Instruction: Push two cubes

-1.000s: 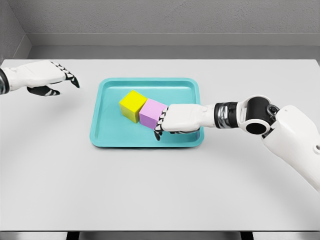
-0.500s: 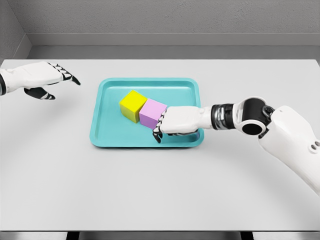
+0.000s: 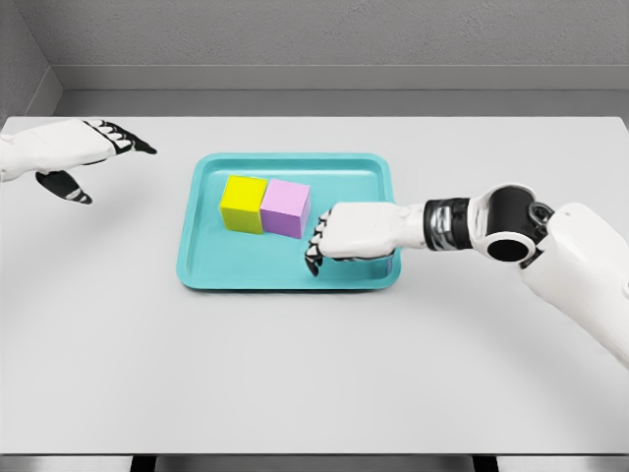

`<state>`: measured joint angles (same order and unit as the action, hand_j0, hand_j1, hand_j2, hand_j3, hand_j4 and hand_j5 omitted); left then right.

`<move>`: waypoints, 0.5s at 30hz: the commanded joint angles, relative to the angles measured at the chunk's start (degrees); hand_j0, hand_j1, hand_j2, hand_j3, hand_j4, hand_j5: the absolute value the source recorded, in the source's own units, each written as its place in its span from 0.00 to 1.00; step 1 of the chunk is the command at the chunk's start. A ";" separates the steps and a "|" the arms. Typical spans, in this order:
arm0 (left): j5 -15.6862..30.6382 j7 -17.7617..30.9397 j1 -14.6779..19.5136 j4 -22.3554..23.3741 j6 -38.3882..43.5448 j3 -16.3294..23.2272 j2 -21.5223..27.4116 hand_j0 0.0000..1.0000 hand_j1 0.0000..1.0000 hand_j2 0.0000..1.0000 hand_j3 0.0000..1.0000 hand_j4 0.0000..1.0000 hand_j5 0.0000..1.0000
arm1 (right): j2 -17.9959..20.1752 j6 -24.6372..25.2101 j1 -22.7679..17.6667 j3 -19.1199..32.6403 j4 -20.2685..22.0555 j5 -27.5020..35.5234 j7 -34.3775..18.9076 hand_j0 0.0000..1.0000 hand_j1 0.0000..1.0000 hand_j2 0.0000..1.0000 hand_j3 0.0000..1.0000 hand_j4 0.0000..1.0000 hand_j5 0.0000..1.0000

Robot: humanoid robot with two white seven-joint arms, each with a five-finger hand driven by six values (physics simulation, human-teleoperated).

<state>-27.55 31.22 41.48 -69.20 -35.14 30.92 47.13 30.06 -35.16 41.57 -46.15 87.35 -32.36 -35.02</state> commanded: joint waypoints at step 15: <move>2.33 -0.11 -1.67 0.47 0.14 -0.69 2.44 1.00 1.00 1.00 1.00 1.00 1.00 | 20.65 0.16 -12.48 31.65 9.34 11.18 0.02 1.00 1.00 1.00 1.00 1.00 1.00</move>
<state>-25.58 31.18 39.73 -68.70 -35.14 30.31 49.47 48.92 -35.16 29.09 -17.87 97.90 -22.88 -35.03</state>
